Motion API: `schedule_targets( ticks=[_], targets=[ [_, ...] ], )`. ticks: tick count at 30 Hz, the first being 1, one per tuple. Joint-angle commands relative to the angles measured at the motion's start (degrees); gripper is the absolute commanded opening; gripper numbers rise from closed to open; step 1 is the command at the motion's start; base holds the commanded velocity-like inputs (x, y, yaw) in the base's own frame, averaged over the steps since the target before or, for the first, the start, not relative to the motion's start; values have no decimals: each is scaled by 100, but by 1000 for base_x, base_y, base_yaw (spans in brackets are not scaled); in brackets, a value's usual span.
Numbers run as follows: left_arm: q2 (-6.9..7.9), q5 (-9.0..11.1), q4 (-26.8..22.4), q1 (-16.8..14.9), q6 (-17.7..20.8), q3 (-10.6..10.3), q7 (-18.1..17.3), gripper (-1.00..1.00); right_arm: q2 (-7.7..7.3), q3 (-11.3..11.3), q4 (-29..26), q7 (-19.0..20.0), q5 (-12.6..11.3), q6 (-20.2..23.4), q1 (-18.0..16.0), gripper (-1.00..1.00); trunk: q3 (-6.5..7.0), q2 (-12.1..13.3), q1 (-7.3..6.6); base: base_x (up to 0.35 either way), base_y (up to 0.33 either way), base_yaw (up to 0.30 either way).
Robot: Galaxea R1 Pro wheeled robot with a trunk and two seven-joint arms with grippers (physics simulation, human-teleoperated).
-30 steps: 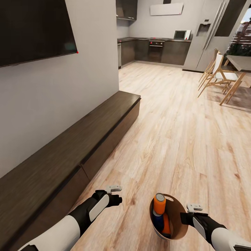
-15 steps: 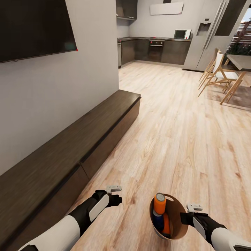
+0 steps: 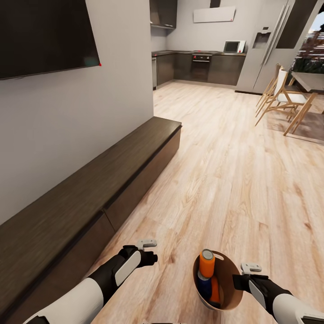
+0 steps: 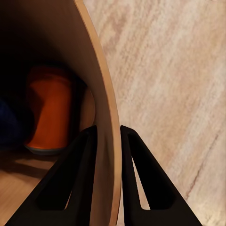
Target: Put the three can of soda from the living room inside the tash can in the kitchen.
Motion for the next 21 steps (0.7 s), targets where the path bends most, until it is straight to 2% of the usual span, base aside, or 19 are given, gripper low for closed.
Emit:
schedule_targets(
  ticks=[1, 11, 12, 21],
  targets=[
    [-1, 1, 2, -1, -2, -2, -1, 100, 3, -78, -15, 37, -29, 0, 3, -100, 0, 0, 73, 0, 0, 0],
    [-1, 1, 2, -1, -2, -2, -5, 100, 3, -78, -15, 37, -27, 0, 4, -100, -36, -80, 117, 0, 0, 0],
    [-1, 1, 2, -1, -2, -2, -5, 100, 3, -78, -15, 37, -28, 0, 4, 100, -36, -80, 117, 0, 0, 0],
    [0, -1, 2, -1, 3, -2, -57, 100, 11, -78, -19, 45, -27, 1, 4, 100, -36, -80, 117, 0, 0, 0]
  ],
)
